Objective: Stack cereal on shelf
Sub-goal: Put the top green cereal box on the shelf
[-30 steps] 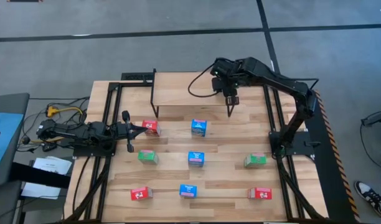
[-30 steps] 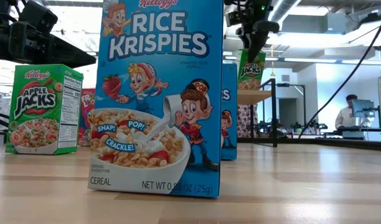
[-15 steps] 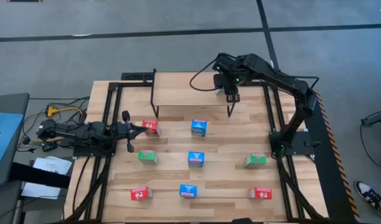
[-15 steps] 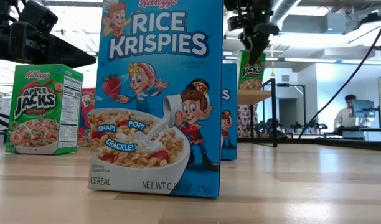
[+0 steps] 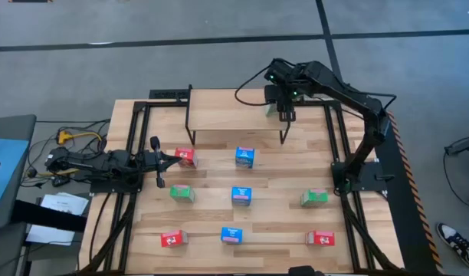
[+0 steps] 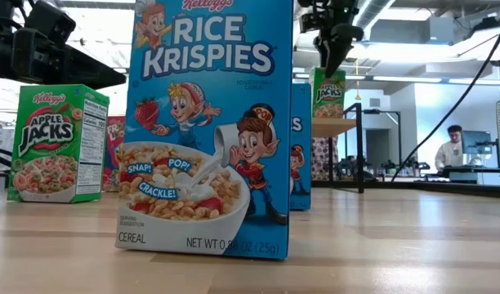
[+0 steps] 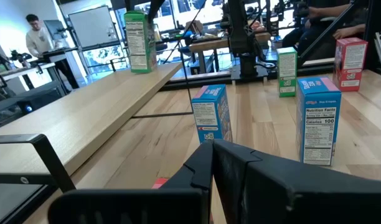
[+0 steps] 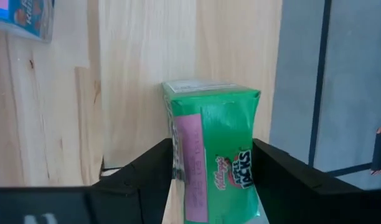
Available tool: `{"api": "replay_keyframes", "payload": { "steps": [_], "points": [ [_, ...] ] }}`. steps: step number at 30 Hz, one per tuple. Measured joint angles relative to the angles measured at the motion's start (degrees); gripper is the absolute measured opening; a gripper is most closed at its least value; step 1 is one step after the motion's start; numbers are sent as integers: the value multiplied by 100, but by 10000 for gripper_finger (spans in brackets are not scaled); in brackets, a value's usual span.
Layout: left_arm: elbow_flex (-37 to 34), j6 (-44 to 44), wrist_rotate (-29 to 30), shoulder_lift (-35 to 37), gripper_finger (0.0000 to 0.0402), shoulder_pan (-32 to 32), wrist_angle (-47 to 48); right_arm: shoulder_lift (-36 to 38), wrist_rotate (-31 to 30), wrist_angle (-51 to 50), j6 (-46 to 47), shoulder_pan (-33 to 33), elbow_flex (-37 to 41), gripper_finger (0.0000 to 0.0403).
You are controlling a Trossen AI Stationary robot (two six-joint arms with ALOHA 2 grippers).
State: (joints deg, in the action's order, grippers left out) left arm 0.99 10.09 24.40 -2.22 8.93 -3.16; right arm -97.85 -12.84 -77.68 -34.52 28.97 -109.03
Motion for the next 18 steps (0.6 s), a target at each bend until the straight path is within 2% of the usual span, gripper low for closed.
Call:
{"api": "replay_keyframes", "payload": {
  "steps": [14, 18],
  "points": [
    [2, -1, 0, -1, 0, -2, -2, 1, -363, -16, 6, 43, -553, 234],
    [1, -2, 0, 0, 0, -1, -1, 1, -401, -122, 293, 43, -770, 234]
  ]
}}
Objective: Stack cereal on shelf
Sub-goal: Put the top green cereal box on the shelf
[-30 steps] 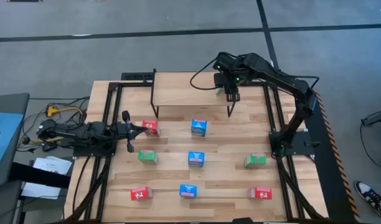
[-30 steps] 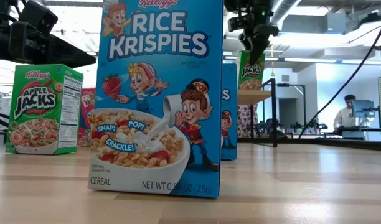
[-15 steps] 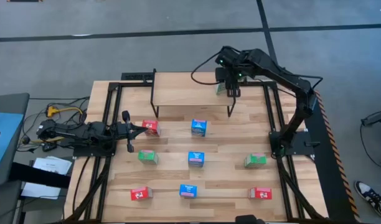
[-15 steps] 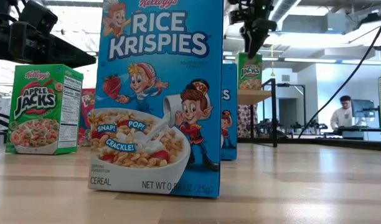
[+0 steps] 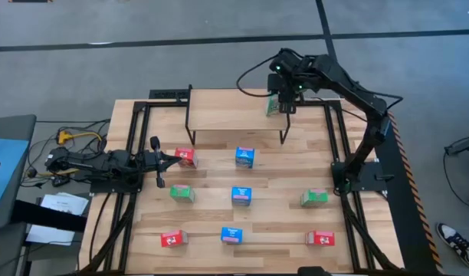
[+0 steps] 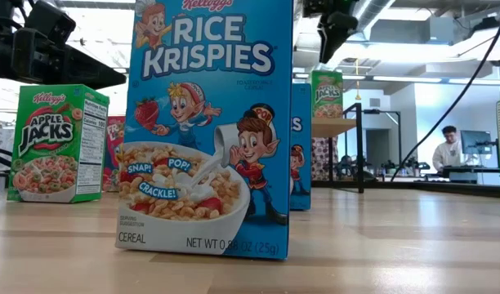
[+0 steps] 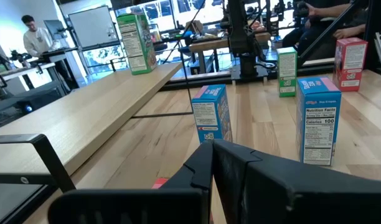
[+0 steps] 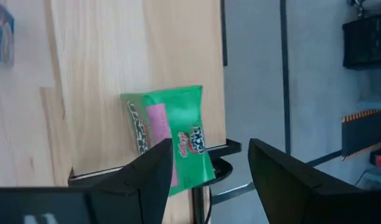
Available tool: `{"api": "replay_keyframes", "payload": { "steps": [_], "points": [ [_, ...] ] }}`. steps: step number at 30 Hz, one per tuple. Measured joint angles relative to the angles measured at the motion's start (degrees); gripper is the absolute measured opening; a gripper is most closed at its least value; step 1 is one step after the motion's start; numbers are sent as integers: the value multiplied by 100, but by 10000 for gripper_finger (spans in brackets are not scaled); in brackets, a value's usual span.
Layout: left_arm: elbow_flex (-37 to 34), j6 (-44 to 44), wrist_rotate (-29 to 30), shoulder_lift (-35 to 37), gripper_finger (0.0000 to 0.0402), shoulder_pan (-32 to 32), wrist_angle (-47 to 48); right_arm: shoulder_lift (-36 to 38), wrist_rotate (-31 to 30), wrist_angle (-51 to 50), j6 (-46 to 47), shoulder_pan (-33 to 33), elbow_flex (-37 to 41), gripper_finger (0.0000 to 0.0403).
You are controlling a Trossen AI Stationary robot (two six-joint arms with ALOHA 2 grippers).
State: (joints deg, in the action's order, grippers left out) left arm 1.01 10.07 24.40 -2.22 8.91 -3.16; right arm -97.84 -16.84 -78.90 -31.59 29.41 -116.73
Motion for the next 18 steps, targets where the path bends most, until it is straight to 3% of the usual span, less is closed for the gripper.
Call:
{"api": "replay_keyframes", "payload": {
  "steps": [8, 14, 18],
  "points": [
    [-1, 0, 0, -2, 0, 1, -2, 4, 105, -955, 655, -180, -406, 234],
    [0, -1, 0, -2, 0, 0, -1, 7, 1499, -1119, 972, -214, -406, 234],
    [1, -1, 2, -2, 0, -1, -2, 7, 1854, -1112, 1047, -214, -406, 234]
  ]
}}
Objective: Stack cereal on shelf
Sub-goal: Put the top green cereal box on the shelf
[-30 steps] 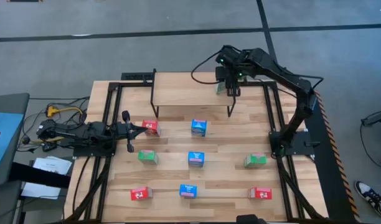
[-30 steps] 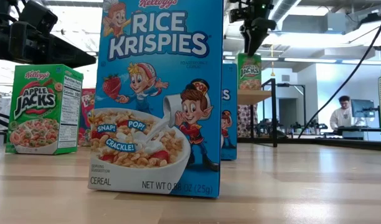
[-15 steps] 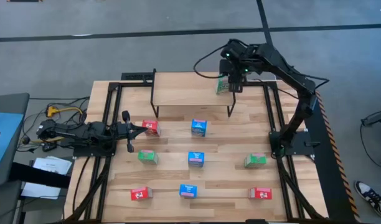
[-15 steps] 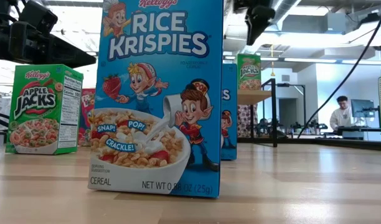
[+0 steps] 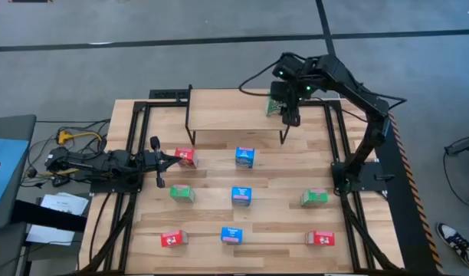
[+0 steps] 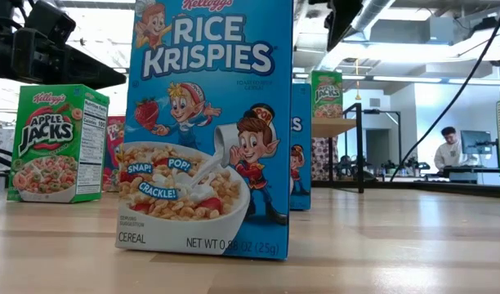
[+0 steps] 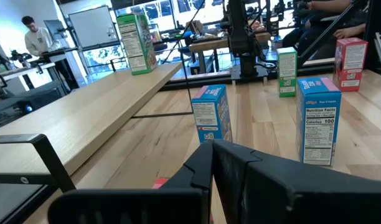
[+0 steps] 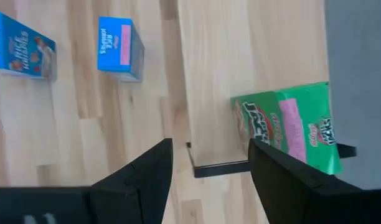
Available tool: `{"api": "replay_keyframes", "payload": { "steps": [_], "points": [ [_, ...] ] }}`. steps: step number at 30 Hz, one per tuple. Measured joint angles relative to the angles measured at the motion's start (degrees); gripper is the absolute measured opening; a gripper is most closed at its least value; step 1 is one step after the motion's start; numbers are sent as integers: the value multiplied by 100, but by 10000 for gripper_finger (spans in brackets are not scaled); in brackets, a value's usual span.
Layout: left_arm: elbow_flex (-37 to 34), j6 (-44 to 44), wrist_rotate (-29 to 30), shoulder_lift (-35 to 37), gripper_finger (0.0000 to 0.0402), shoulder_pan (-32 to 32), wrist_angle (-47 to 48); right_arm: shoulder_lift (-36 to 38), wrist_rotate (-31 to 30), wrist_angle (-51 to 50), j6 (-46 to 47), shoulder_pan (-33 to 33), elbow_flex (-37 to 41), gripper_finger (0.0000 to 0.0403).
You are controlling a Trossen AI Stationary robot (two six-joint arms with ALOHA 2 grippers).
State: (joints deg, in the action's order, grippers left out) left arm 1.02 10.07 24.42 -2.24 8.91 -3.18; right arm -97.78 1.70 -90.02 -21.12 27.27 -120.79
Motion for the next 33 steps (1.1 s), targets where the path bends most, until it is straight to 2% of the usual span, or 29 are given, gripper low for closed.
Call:
{"api": "replay_keyframes", "payload": {
  "steps": [7, 13, 21, 25, 33],
  "points": [
    [0, 0, -2, 0, 0, 0, 0, 0, 307, 0, 392, 21, 0, 231],
    [-1, 2, -2, 1, 0, 1, 2, 0, 339, 2, 715, 9, 44, 222],
    [-2, 0, -2, 2, 0, 2, 0, -2, 337, 9, 1019, 13, 1032, 217],
    [0, 2, -2, 2, 0, 2, 2, -5, 336, 322, 1103, 9, 1499, 216],
    [-2, 2, -2, 1, 0, 2, 2, -4, 332, 752, 1360, -23, 1735, 209]
  ]
}}
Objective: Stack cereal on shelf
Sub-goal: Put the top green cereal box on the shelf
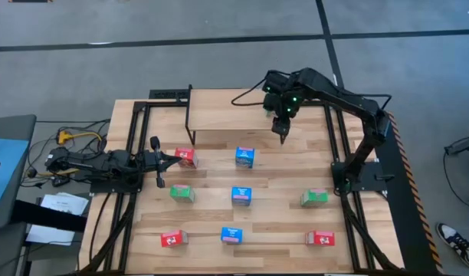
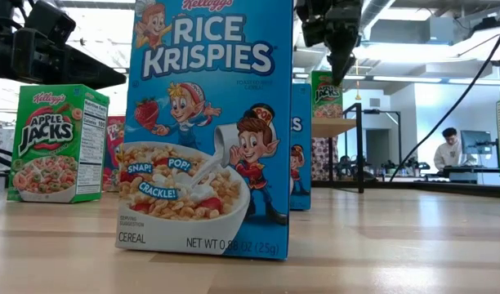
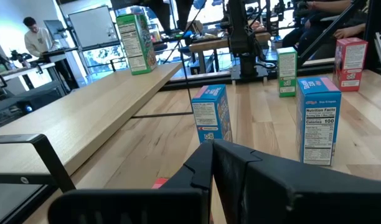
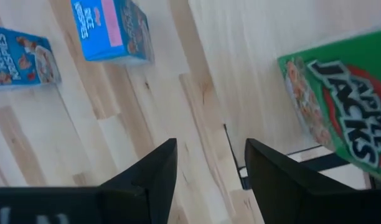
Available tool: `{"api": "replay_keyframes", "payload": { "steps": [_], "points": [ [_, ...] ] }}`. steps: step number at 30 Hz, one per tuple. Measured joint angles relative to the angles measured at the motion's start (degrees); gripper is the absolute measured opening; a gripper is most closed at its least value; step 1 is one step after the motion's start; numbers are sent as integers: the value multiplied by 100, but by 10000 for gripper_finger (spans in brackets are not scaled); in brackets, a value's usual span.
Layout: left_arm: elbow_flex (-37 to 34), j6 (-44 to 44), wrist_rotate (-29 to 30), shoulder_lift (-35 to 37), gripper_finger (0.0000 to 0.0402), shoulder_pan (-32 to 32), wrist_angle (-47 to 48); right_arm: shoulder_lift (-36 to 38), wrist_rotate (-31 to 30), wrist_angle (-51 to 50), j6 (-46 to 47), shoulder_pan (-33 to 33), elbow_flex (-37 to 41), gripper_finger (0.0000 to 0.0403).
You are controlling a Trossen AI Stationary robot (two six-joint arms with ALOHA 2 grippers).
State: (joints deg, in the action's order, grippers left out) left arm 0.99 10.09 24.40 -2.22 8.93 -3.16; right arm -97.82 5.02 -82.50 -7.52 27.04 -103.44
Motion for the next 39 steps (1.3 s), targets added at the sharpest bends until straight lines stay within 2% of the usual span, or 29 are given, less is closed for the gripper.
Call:
{"api": "replay_keyframes", "payload": {
  "steps": [4, 8, 12, 16, 24, 32, 34, 39],
  "points": [
    [0, 0, 0, 0, 0, 0, -2, -2, -7, 53, 258, -133, -2, 205],
    [1, 30, 33, 0, 0, 0, -1, -2, -11, -305, 569, -377, -2, 202],
    [0, 120, 162, 0, 0, -2, -8, 0, -23, -772, 620, -726, -2, 202],
    [0, -93, 153, -2, 0, -2, -8, 83, -39, -730, 649, -1000, -2, 202],
    [0, -181, 152, 0, 0, -2, -9, 696, -694, -736, 764, -1243, -3, 202],
    [2, -1443, 146, -1, 0, -2, -17, 1461, -963, -219, 756, -1069, 11, 202],
    [2, -1780, 146, 0, 0, -2, -17, 1698, -968, 66, 755, -1021, 209, 202],
    [2, -2232, 146, 0, 0, -2, -19, 2454, -967, 955, 734, -871, 1366, 202]
  ]
}}
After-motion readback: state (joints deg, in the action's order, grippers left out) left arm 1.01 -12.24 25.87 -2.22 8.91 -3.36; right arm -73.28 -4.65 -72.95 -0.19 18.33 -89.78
